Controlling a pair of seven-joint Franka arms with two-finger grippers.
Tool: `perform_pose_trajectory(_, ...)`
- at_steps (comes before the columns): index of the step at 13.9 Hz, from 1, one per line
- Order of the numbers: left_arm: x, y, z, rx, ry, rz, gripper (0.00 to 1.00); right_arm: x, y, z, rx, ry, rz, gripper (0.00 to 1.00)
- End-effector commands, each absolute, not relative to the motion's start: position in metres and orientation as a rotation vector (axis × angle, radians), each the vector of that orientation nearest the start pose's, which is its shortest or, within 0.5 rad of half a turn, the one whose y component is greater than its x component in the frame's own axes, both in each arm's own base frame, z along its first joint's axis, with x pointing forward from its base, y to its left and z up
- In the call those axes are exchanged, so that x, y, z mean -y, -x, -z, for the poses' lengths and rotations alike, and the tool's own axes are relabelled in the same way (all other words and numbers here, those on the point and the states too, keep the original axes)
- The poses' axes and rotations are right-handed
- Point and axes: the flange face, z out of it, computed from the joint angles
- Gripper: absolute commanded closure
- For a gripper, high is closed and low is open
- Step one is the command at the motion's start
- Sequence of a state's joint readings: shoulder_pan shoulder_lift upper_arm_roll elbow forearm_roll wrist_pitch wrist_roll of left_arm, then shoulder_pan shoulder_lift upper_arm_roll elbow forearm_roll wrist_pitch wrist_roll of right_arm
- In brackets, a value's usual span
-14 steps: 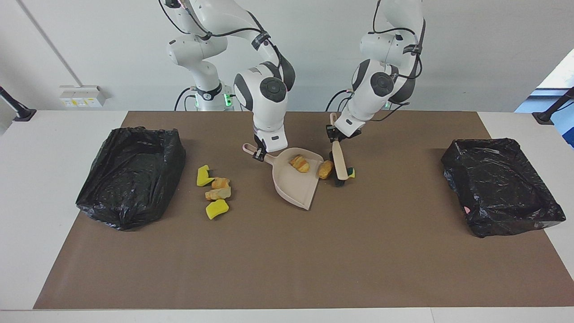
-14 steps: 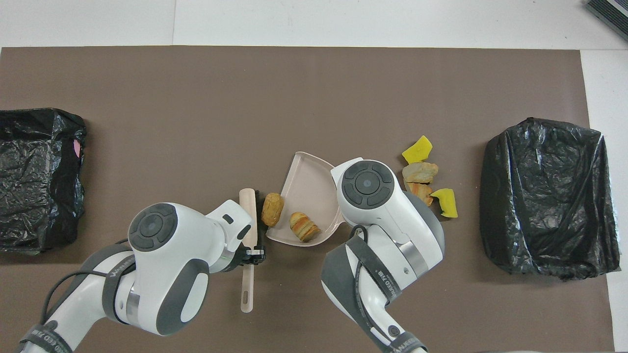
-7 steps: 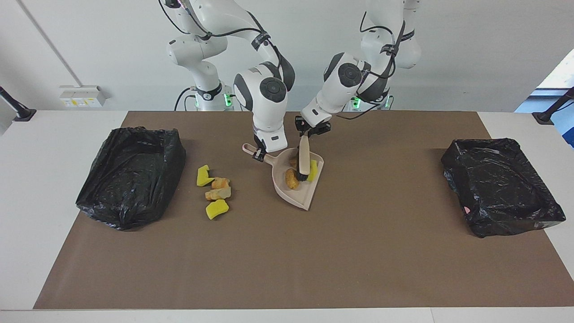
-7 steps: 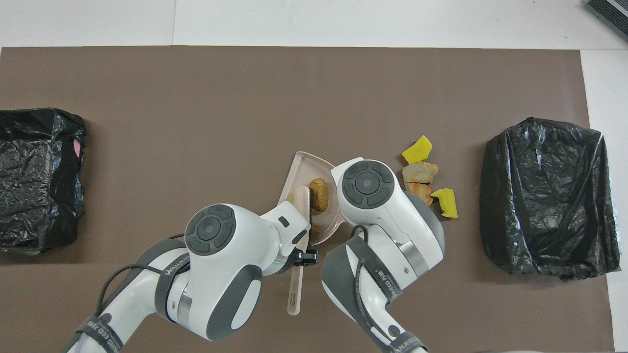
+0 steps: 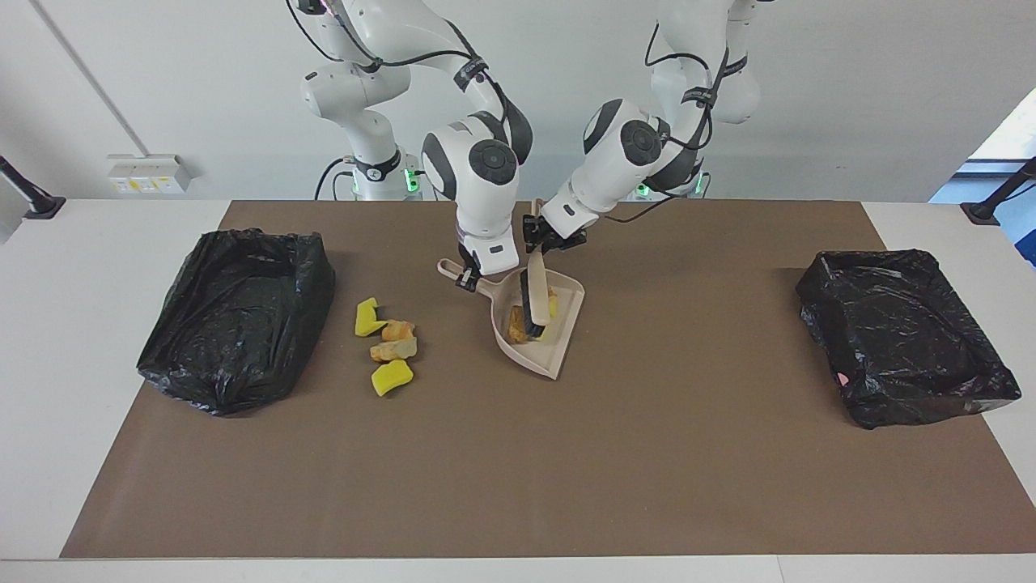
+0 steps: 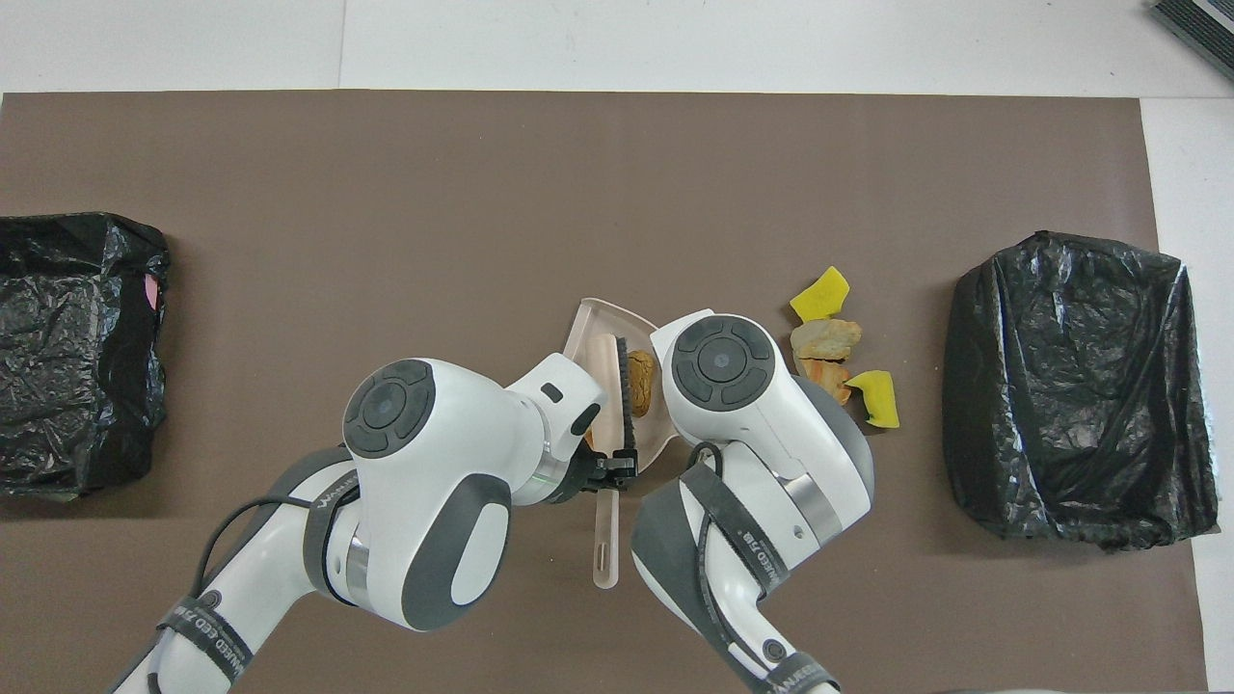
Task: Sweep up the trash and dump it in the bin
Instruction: 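Brush the scraps and sponge into the dustpan held by the right gripper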
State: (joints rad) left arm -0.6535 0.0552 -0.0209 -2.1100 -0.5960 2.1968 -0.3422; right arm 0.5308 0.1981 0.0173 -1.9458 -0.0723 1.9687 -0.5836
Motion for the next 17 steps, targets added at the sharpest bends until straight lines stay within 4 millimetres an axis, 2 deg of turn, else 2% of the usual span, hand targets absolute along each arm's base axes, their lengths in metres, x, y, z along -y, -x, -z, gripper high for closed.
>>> perform_pose_trajectory(1,0.358,-0.434,-0.402,0.121,3.605,-0.419,1.00,-0.293,-0.494,-0.371,1.800,2.645,-0.259,1.00)
perform_pose_trajectory(5,0.343,-0.448,-0.407,0.213,3.681,-0.446,1.00,-0.293,-0.494,-0.372,1.802,2.644,-0.261,1.00)
perform_pose_trajectory(8,0.336,-0.452,-0.443,0.189,3.726,-0.347,1.00,-0.293,-0.494,-0.372,1.800,2.645,-0.259,1.00)
perform_pose_trajectory(10,0.332,-0.446,-0.465,0.154,3.747,-0.346,1.00,-0.293,-0.494,-0.372,1.800,2.645,-0.259,1.00)
perform_pose_trajectory(12,0.334,-0.442,-0.467,0.131,3.739,-0.391,1.00,-0.293,-0.494,-0.372,1.800,2.645,-0.259,1.00)
perform_pose_trajectory(15,0.331,-0.432,-0.481,0.099,3.732,-0.456,1.00,-0.293,-0.494,-0.372,1.800,2.645,-0.259,1.00)
perform_pose_trajectory(17,0.319,-0.427,-0.482,0.073,3.691,-0.535,1.00,-0.293,-0.494,-0.372,1.800,2.645,-0.259,1.00)
